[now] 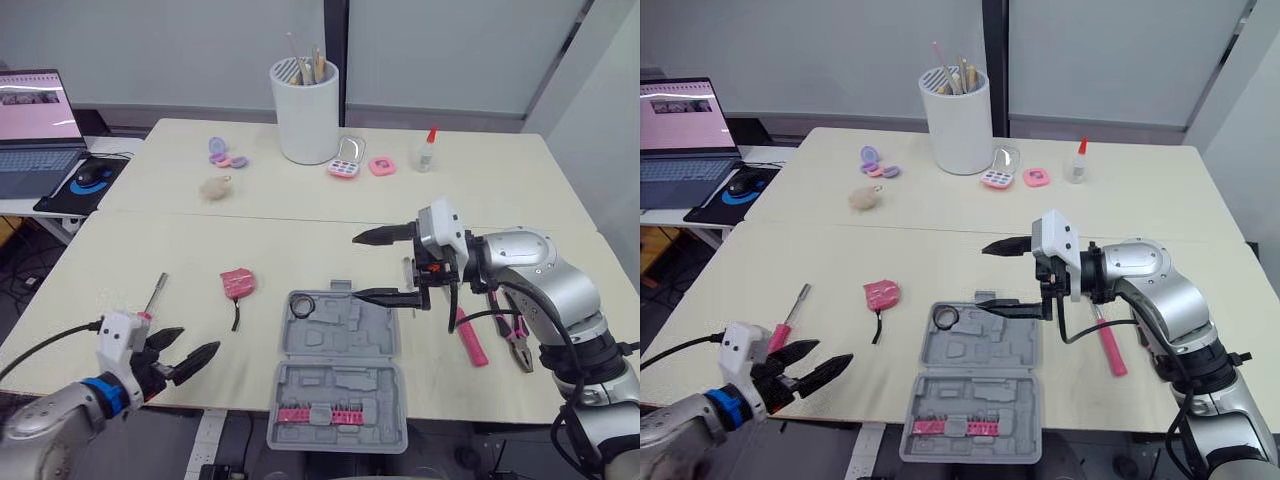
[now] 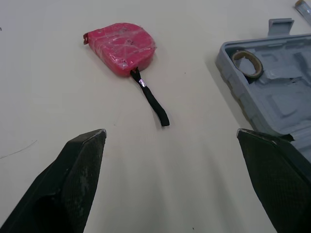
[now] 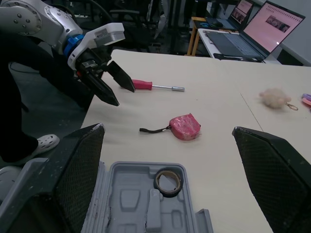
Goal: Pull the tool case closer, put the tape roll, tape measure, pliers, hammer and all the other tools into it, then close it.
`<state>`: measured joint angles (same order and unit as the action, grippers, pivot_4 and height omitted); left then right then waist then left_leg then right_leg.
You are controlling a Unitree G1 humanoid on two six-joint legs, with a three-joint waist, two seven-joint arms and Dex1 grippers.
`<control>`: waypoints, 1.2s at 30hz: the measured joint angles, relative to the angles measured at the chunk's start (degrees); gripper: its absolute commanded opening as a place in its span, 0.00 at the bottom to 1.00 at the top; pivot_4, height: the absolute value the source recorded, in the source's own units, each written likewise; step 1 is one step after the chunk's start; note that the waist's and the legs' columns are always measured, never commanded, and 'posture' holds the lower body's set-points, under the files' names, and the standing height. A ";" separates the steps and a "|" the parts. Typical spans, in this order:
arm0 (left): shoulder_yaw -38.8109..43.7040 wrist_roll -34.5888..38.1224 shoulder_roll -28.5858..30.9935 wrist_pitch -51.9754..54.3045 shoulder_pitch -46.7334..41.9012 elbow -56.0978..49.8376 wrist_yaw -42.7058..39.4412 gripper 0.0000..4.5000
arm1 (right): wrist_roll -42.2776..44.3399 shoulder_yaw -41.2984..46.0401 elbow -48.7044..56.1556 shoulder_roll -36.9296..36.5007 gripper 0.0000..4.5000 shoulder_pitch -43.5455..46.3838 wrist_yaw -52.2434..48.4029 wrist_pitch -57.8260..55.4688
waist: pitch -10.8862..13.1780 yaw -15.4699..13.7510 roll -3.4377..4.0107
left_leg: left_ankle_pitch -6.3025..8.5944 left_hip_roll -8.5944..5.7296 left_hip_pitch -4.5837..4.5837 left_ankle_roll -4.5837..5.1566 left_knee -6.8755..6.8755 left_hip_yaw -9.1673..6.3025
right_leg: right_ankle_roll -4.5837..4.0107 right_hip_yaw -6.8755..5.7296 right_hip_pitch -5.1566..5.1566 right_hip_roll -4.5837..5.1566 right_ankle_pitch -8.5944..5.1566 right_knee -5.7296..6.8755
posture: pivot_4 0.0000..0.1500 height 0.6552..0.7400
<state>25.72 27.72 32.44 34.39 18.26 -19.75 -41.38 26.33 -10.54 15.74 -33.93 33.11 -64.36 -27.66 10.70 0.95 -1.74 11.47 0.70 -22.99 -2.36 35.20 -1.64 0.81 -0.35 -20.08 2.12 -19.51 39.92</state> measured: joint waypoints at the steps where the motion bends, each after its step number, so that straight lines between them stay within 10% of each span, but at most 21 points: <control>1: -0.82 -1.27 -1.85 -1.17 -0.99 0.18 2.36 0.99 | -0.16 0.00 -0.02 -0.23 1.00 0.00 -0.09 0.01 | 0.00 -0.01 0.00 | 0.00 -0.01 0.02 0.00 0.00 0.01 | 0.00 0.01 0.02 0.01 0.01 0.00 | 1.00 1.00; 11: -10.24 -10.38 -17.27 -6.36 -9.92 5.04 21.73 0.99 | -1.41 0.08 0.10 -1.79 1.00 -1.72 0.99 0.28 | -0.02 -0.29 -0.03 | 0.00 -0.01 -0.02 0.00 0.01 0.01 | 0.01 -0.02 0.01 -0.05 0.02 -0.01 | 1.00 1.00; 26: -14.63 -16.80 -18.11 -10.38 -16.37 15.97 27.12 0.99 | -2.05 0.78 0.80 -3.07 1.00 -3.33 3.23 0.25 | -0.03 -0.58 -0.02 | 0.00 -0.02 0.01 -0.01 0.02 -0.01 | 0.04 -0.04 0.06 -0.08 0.03 -0.02 | 1.00 1.00; 36: -15.27 -17.76 -18.28 -11.24 -17.26 17.40 27.60 0.37 | -2.21 1.46 1.35 -3.21 1.00 -4.61 3.38 0.26 | -0.03 -0.74 -0.02 | 0.00 -0.04 0.00 -0.01 0.01 -0.01 | 0.04 -0.05 0.07 -0.06 0.03 -0.05 | 1.00 1.00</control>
<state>10.45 9.96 14.16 23.15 1.00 -2.34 -13.78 24.11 -9.08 17.09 -37.15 28.50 -60.97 -27.41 10.67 0.20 -1.76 11.47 0.65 -22.99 -2.36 35.21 -1.65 0.86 -0.39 -20.00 2.05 -19.48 39.87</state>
